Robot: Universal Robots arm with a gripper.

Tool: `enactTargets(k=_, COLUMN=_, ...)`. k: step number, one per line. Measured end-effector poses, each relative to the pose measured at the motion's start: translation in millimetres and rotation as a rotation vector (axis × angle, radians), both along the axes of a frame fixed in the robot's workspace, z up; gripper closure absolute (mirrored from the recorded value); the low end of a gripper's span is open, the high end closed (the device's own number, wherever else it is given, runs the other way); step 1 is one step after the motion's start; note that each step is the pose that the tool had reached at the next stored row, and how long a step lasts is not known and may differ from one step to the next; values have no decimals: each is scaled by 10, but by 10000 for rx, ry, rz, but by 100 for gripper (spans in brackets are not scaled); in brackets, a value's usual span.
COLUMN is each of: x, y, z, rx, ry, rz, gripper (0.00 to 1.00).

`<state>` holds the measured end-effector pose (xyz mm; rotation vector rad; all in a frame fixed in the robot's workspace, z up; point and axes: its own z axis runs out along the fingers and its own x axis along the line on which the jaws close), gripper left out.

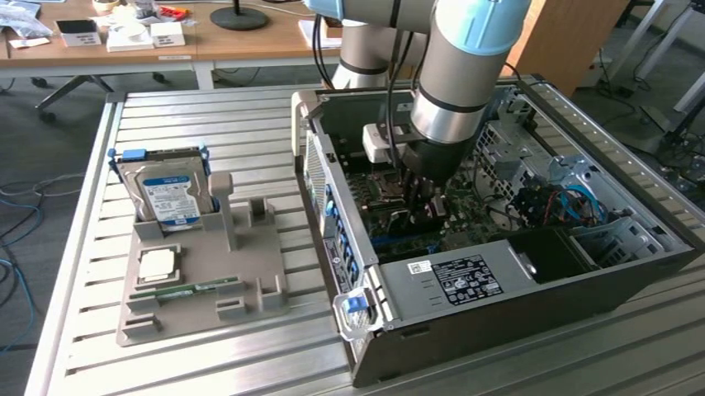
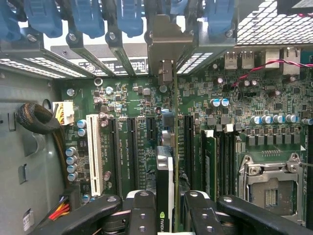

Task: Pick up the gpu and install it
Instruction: 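Insert the gpu into the slot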

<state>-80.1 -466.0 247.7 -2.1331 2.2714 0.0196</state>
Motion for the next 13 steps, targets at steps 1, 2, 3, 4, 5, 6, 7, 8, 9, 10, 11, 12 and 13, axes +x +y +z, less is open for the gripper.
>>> enactTargets(k=1, x=0, y=0, z=0, rx=0, ry=1, rz=0, gripper=73)
enactTargets(k=2, x=0, y=0, z=0, rx=0, ry=1, rz=0, gripper=73)
enactTargets(k=3, x=0, y=0, z=0, rx=0, ry=0, rz=0, gripper=73)
enactTargets(k=4, x=-1, y=1, z=-1, rx=1, ry=0, rz=-2, gripper=73)
enactTargets(k=5, x=-1, y=6, z=-1, rx=1, ry=0, rz=-3, gripper=73)
enactTargets(k=6, x=-1, y=10, z=-2, rx=1, ry=0, rz=-3, gripper=73)
enactTargets(k=7, x=-1, y=12, z=-2, rx=1, ry=0, rz=-2, gripper=73)
enactTargets(k=8, x=-1, y=14, z=-2, rx=1, ry=0, rz=-1, gripper=73)
enactTargets(k=9, x=-1, y=14, z=-3, rx=1, ry=0, rz=-1, gripper=73)
enactTargets(k=10, x=-1, y=15, z=-7, rx=1, ry=0, rz=-1, gripper=73)
enactTargets(k=11, x=-1, y=16, z=-12, rx=3, ry=-1, rz=1, gripper=73)
enactTargets(k=12, x=-1, y=16, z=-17, rx=3, ry=-1, rz=5, gripper=73)
enactTargets(k=13, x=-1, y=15, z=-20, rx=0, ry=1, rz=12, gripper=73)
